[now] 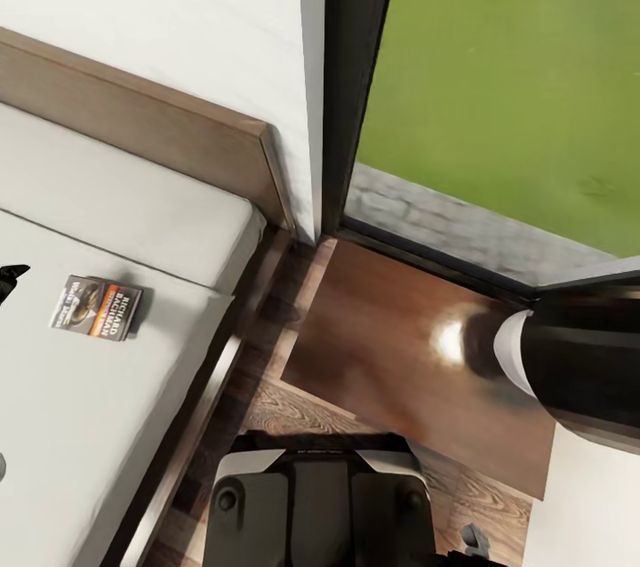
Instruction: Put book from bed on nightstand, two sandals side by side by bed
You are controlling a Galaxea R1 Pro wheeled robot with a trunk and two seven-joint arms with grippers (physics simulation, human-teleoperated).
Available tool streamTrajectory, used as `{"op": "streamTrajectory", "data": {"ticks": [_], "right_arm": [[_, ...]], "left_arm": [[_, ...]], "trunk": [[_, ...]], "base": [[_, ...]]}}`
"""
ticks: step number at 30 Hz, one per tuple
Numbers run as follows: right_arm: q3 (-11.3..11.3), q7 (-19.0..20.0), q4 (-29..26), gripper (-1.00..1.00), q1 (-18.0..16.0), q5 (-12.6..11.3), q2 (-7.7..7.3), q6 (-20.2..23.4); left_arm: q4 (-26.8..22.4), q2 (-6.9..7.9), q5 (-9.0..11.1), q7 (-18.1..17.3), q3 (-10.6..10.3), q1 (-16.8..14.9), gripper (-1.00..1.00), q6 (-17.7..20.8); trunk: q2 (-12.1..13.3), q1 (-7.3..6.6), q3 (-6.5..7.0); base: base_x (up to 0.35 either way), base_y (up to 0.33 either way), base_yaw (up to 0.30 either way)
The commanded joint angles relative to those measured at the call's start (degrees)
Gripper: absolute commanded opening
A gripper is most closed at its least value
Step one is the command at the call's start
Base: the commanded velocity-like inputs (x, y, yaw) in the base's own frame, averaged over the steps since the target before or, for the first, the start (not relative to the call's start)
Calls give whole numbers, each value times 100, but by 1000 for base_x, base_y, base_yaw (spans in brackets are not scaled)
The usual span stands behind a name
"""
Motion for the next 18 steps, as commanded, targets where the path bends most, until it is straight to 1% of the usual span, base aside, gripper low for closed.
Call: {"op": "streamTrajectory", "data": {"ticks": [1, 18], "right_arm": [[-19, 18, -2, 100, 1, -11, 0, 59], [-19, 18, -2, 100, 1, -11, 0, 59]], "left_arm": [[13, -2, -8, -28, 19, -6, 100, 34], [77, -6, -14, -32, 20, -1, 100, 32]], "trunk": [[-45, 23, -21], [-727, 397, -327]], "base": [[0, 0, 0], [0, 0, 0]]}}
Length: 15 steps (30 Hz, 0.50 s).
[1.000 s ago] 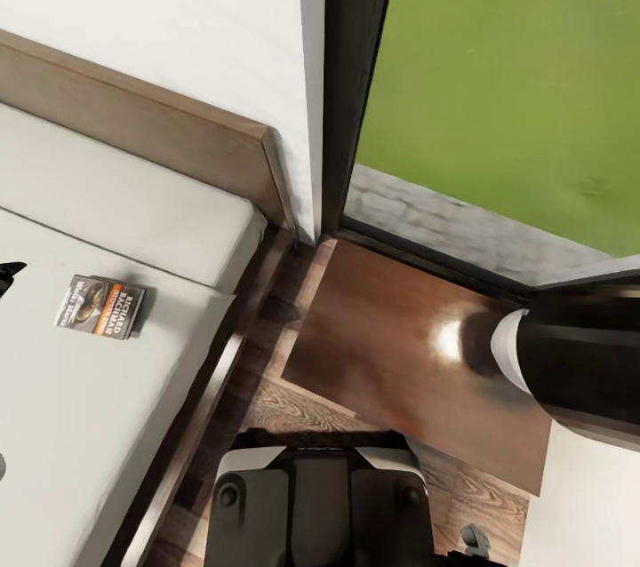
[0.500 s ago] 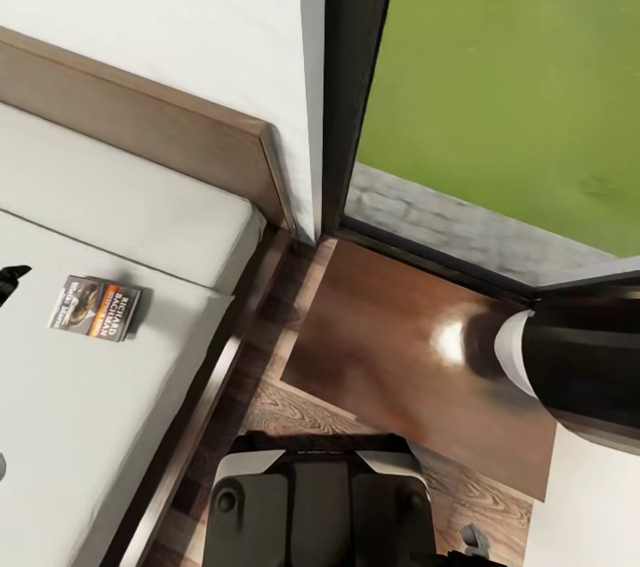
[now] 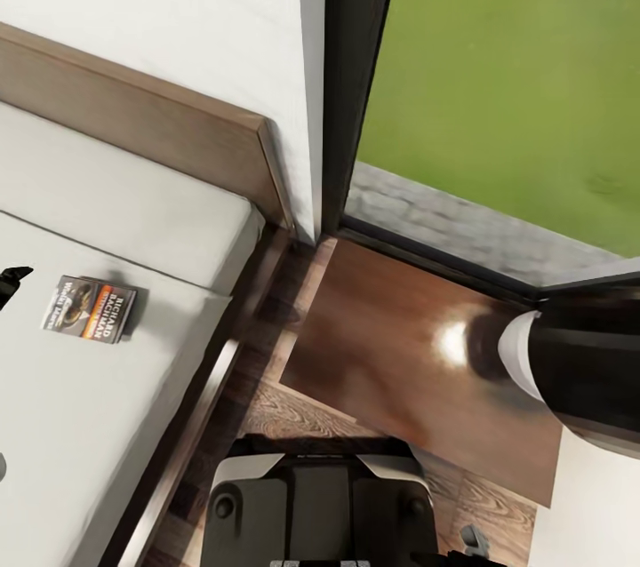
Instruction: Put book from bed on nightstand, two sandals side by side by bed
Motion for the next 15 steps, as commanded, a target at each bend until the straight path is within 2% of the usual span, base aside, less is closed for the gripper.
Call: {"op": "streamTrajectory", "data": {"ticks": [1, 4, 13, 15], "right_arm": [[-19, 18, -2, 100, 0, -12, 0, 59], [-19, 18, -2, 100, 2, -12, 0, 59], [-19, 18, -2, 100, -1, -12, 0, 59], [-19, 18, -2, 100, 1, -12, 0, 59]], "left_arm": [[-4, -3, -9, -29, 18, -5, 100, 34], [-3, -6, -11, -29, 14, -5, 100, 32], [-10, -23, -18, -34, -5, -6, 100, 27], [-10, -24, -19, -34, -6, -5, 100, 27]], "trunk": [[-45, 23, -21], [-165, 89, -75], [-165, 89, -75], [-245, 133, -111]], "base": [[0, 0, 0], [0, 0, 0], [0, 0, 0], [0, 0, 0]]}}
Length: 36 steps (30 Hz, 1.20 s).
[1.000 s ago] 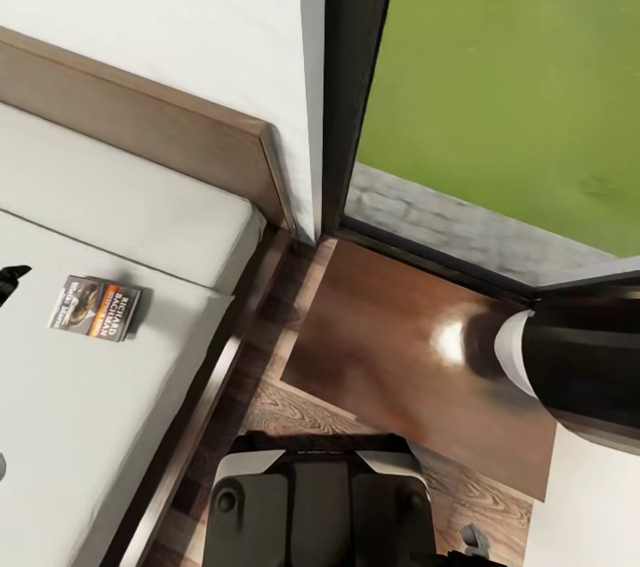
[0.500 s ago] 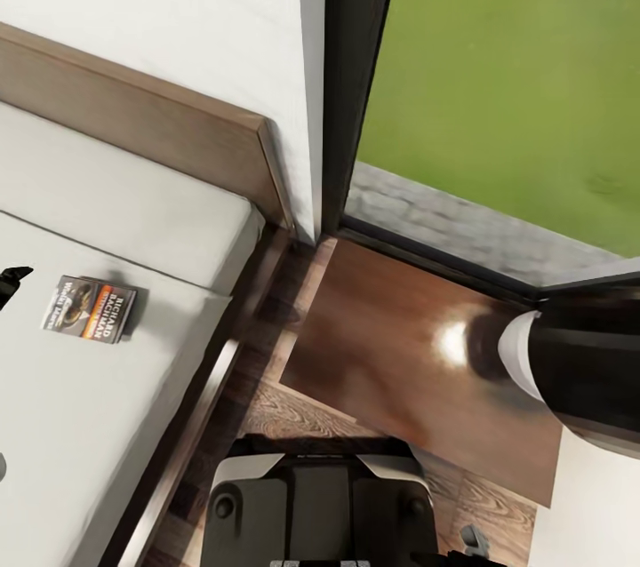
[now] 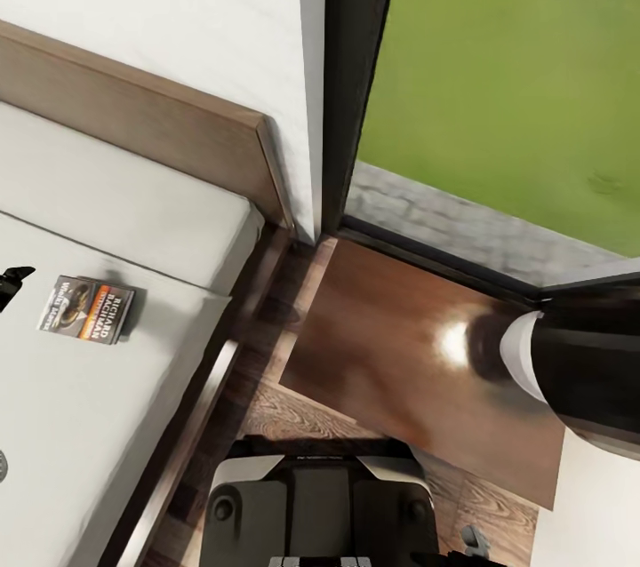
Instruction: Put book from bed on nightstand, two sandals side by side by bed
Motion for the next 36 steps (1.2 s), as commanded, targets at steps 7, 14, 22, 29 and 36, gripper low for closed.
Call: {"op": "streamTrajectory", "data": {"ticks": [7, 14, 22, 29, 36], "right_arm": [[-20, 17, -2, 100, -2, -12, 1, 59], [-20, 17, -2, 100, -2, -12, 1, 59], [-20, 17, -2, 100, -2, -12, 1, 59], [-20, 17, -2, 100, -1, -12, 1, 59], [-20, 17, -2, 100, -2, -12, 1, 59]], "left_arm": [[-3, -2, -9, -28, 18, -6, 100, 31], [-3, -3, -6, -28, 18, -5, 100, 34], [-3, -3, -7, -28, 18, -8, 100, 33], [-3, -3, -3, -28, 18, -7, 100, 34], [-3, -3, -4, -28, 18, -5, 100, 34]], "trunk": [[-285, 155, -129], [-566, 309, -254], [-887, 484, -398], [-1167, 638, -524], [-1448, 792, -649]], "base": [[0, 0, 0], [0, 0, 0], [0, 0, 0], [0, 0, 0], [0, 0, 0]]}}
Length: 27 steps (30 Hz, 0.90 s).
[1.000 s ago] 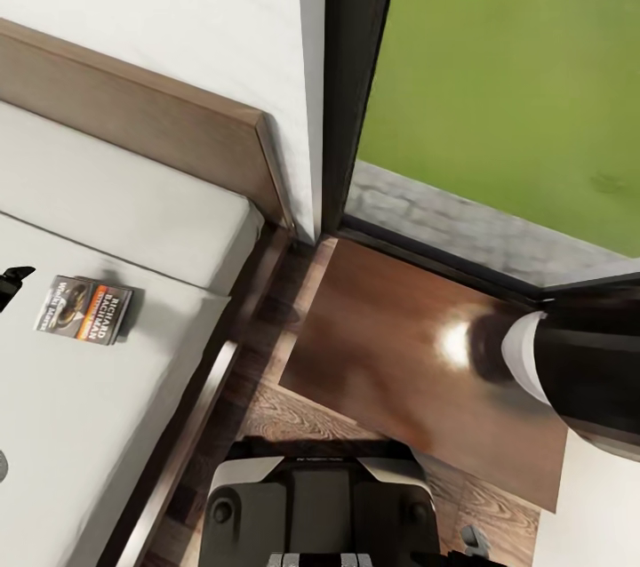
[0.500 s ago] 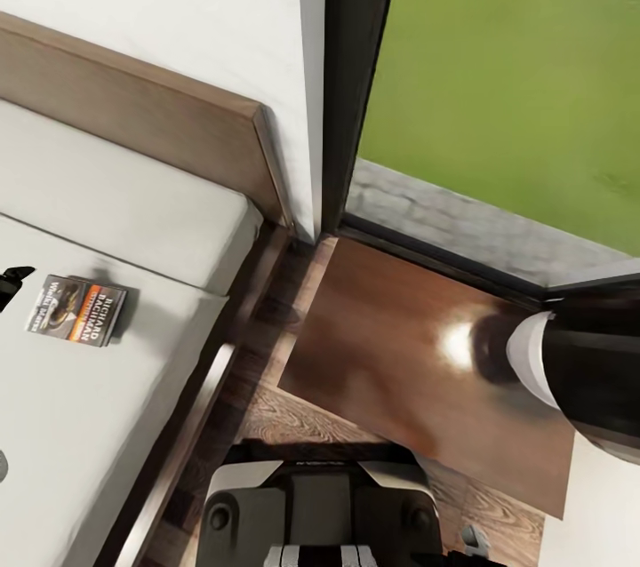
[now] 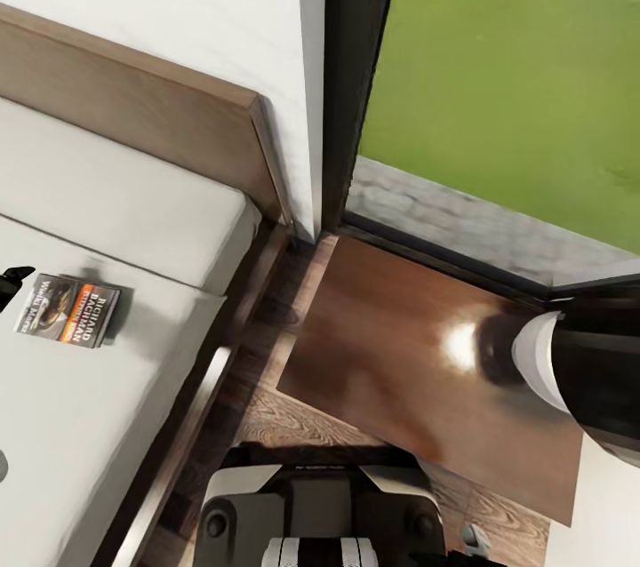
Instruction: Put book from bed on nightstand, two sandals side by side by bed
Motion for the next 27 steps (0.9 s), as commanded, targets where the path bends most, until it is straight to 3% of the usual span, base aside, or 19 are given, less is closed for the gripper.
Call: {"op": "streamTrajectory", "data": {"ticks": [1, 8, 17, 27], "right_arm": [[-20, 17, -2, 100, -1, -12, 1, 59], [-20, 17, -2, 100, 0, -12, 1, 59], [-20, 17, -2, 100, -1, -12, 1, 59], [-20, 17, -2, 100, -1, -12, 1, 59]], "left_arm": [[-3, -2, -7, -28, 19, -5, 100, 34], [-3, -2, -7, -28, 19, -5, 100, 34], [-3, -2, -7, -28, 19, -5, 100, 33], [-3, -2, -7, -28, 19, -6, 100, 34]], "trunk": [[-44, 23, -21], [-324, 177, -146], [-324, 177, -146], [-725, 396, -326]], "base": [[0, 0, 0], [0, 0, 0], [0, 0, 0], [0, 0, 0]]}}
